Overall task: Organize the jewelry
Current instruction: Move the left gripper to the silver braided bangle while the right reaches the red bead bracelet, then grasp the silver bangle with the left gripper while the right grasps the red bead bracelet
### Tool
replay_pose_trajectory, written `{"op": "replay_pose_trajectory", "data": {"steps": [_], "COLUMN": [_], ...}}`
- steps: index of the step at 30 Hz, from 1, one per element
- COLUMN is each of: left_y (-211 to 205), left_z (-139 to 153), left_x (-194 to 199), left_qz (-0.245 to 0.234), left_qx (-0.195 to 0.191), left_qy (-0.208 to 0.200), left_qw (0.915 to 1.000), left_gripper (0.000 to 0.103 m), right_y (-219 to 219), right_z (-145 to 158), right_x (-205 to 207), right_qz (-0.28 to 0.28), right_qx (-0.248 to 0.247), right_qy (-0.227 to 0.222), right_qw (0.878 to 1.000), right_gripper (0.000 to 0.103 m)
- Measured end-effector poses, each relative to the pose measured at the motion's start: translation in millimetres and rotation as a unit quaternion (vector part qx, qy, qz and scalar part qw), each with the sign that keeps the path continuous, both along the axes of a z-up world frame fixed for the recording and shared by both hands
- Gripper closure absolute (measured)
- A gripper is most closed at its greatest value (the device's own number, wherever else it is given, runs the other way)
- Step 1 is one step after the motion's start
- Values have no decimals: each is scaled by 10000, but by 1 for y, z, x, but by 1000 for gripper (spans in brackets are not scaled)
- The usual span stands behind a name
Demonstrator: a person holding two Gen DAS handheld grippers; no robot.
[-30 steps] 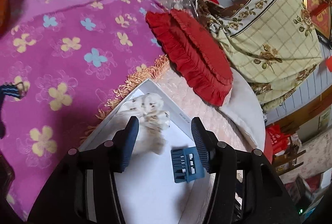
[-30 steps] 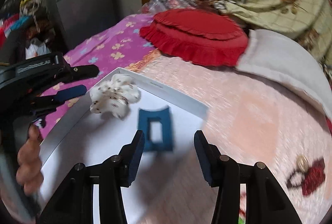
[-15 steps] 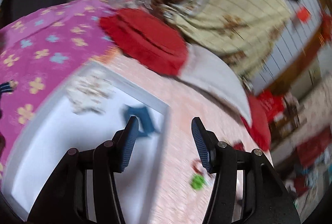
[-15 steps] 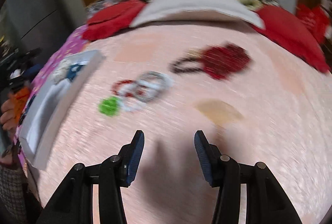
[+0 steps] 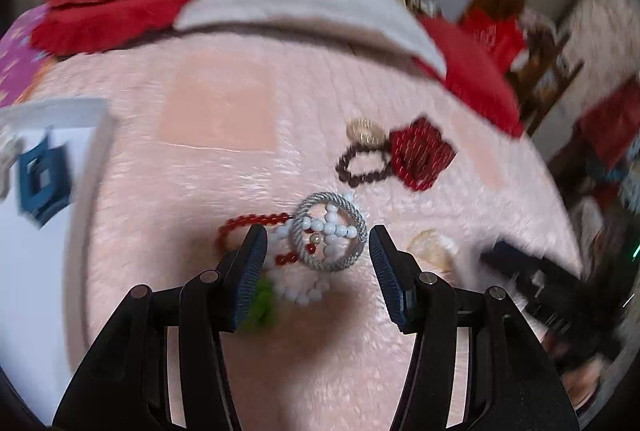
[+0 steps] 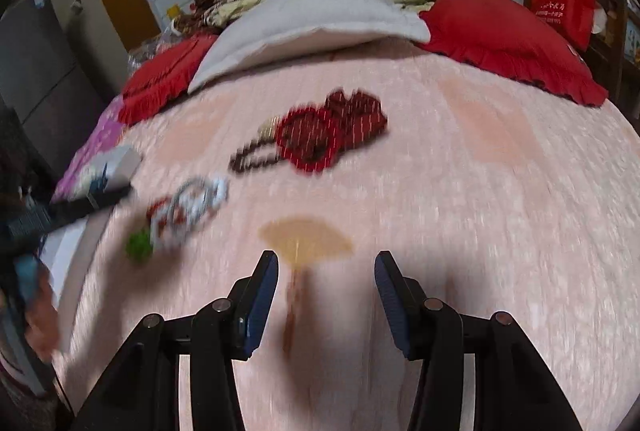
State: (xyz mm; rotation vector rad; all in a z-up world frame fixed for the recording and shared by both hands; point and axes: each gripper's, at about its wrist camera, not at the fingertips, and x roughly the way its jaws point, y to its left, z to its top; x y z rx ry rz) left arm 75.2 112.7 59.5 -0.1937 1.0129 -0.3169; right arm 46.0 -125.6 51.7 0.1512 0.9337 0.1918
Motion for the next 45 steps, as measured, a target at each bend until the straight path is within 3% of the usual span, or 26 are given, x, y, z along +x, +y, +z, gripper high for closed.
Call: {"op": "replay_pose_trajectory", "data": {"steps": [5,6,7,9,11,12,14,21,23,27,30,32,33,34,40,45], "left_y": [-20,-22,-24,-27,-31,-35,-40,-38,-39,-29,-1,18,28,33,35,16], "left_z": [-21,-24,-25,-28,-27,-26,-20,-3,-1,-7,-8,-7,-7,-8,-21,-27], "left_x": [25,28,30,29,23,20,8,-55,-72,-102,-112,-114,-117,-117,-117,-122], "left_qz": [-197,-235,-276,-407,-561,-657,-834,-1164,-1225,-916,-555,-296,-177,-73,-226,-599], "left_qx": [356,374,398,345,323,310,189,-369,-289,493,283,91,-3,-95,-673,-765], "left_qy": [230,256,284,358,353,386,385,486,445,257,249,147,95,42,48,50], "left_qw": [9989,9987,9984,9979,9973,9966,9956,9913,9910,9942,9978,9994,9998,9999,9975,9953], "left_gripper": [51,58,77,83,95,95,95,95,95,95,94,89,80,71,67,67], "right_y": [2,4,6,7,10,11,8,-12,-21,-53,-71,-76,-77,-79,-70,-59], "right_z": [-1,-4,-7,-13,-19,-22,-25,-21,-21,-21,-17,-11,-6,-2,8,4], "right_x": [67,82,91,109,122,126,123,54,32,-14,-38,-51,-56,-61,-78,-74], "right_qz": [-32,-41,-87,-176,-214,-211,-208,-1,17,-294,-577,-661,-677,-692,-493,-363], "right_qx": [237,301,345,483,550,598,861,945,881,799,383,163,100,83,98,21], "right_qy": [121,198,261,354,463,573,701,776,801,840,710,539,416,289,25,-40], "right_qw": [9996,9993,9990,9981,9972,9963,9936,9925,9929,9928,9951,9962,9968,9972,9987,9993], "right_gripper": [55,55,55,55,71,89,92,93,93,92,85,68,54,52,52,53]}}
